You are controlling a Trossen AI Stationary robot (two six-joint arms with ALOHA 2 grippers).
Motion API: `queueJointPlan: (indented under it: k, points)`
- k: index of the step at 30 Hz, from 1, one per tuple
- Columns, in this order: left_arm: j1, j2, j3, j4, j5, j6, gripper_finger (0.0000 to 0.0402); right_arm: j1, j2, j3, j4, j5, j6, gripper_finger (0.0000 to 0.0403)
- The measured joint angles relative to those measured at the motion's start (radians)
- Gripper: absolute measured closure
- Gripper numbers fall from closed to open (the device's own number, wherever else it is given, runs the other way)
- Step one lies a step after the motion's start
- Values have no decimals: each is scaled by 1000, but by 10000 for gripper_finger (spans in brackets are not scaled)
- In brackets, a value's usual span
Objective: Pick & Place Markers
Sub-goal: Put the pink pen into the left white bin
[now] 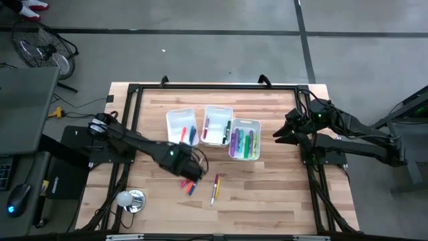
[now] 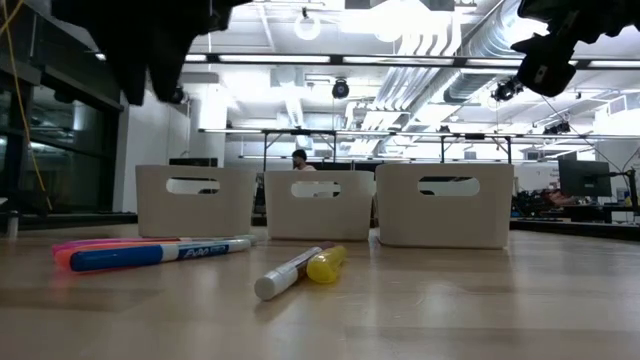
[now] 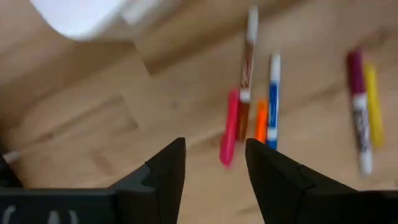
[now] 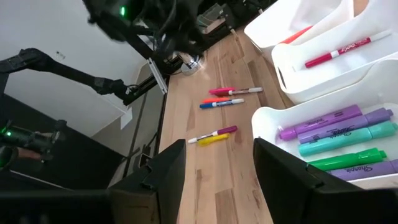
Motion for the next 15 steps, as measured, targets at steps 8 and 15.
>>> queueJointPlan:
  k: [8,15]
  points:
    - [-43,62,-96,145,135,-26,238,0,0,0,0,-4,-1,226]
    - [-50,80,-171,254,202,-18,238,0,1,0,0,-5,-1,226]
